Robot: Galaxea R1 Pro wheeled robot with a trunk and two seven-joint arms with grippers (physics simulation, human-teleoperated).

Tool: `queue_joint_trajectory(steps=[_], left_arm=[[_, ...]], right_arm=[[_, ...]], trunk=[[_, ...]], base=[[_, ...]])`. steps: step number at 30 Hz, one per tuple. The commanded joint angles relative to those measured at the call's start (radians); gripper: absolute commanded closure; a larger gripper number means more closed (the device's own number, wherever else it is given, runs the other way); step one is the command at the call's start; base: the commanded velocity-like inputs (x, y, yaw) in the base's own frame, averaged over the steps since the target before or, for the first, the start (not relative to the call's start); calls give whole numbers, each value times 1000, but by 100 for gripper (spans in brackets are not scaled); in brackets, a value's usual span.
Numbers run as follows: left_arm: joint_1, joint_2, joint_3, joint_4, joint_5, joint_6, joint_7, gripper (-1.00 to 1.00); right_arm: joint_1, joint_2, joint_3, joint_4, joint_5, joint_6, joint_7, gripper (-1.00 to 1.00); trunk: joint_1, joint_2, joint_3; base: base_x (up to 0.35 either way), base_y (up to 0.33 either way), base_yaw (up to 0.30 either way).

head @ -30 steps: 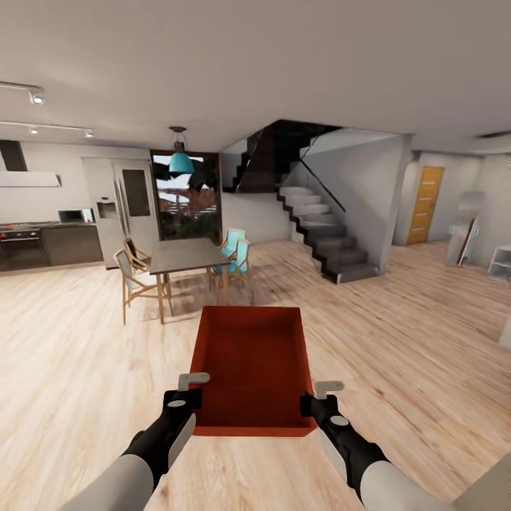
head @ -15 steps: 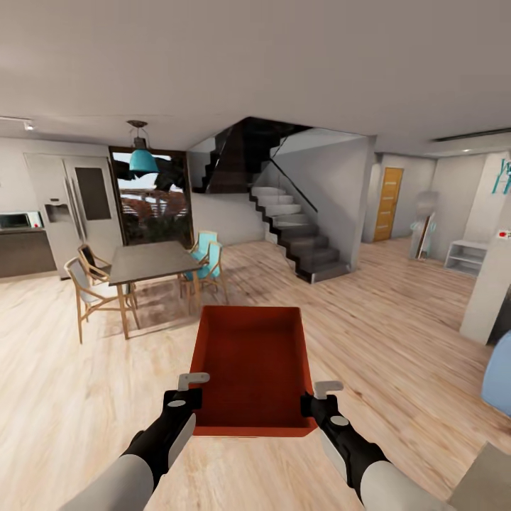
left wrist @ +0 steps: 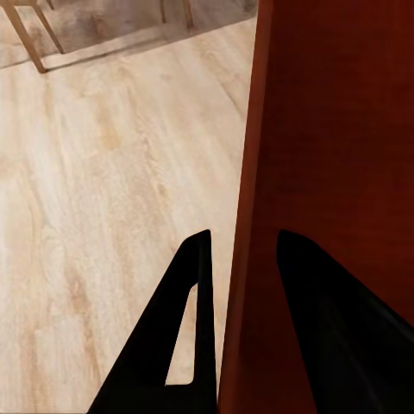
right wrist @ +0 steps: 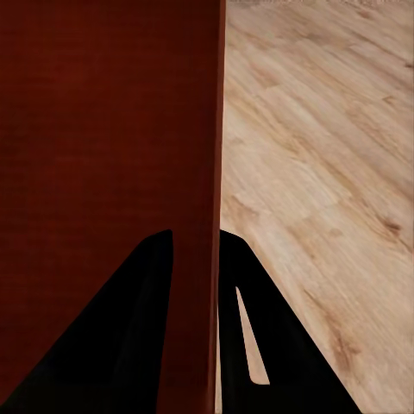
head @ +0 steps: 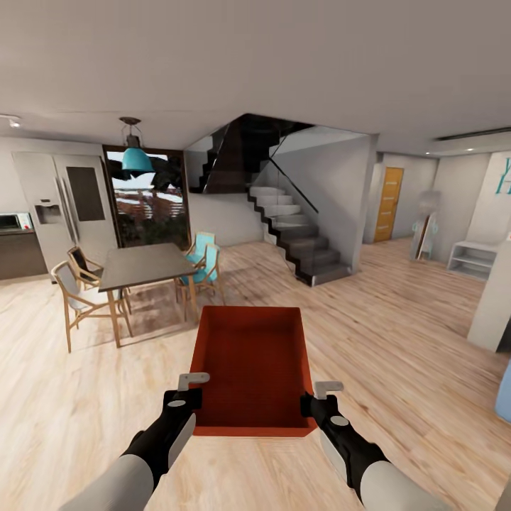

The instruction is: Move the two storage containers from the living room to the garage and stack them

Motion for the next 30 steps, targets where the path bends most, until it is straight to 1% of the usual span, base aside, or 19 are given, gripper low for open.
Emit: queue_joint_trajectory(steps=[1, 20, 30], left_arm=[[-1, 2, 6, -2, 16, 5, 11, 100], [-1, 2, 7, -2, 16, 5, 12, 100], [-1, 2, 7, -2, 16, 5, 12, 100]], right_arm=[[0, -5, -8, -1, 2, -4, -9, 100], [0, -5, -7, -1, 2, -3, -9, 100], [0, -5, -8, -1, 2, -1, -8, 100]], trunk=[[1, -1, 0], [1, -1, 0], [1, -1, 0]], base=[[331, 0, 0], [331, 0, -3], [331, 0, -211]])
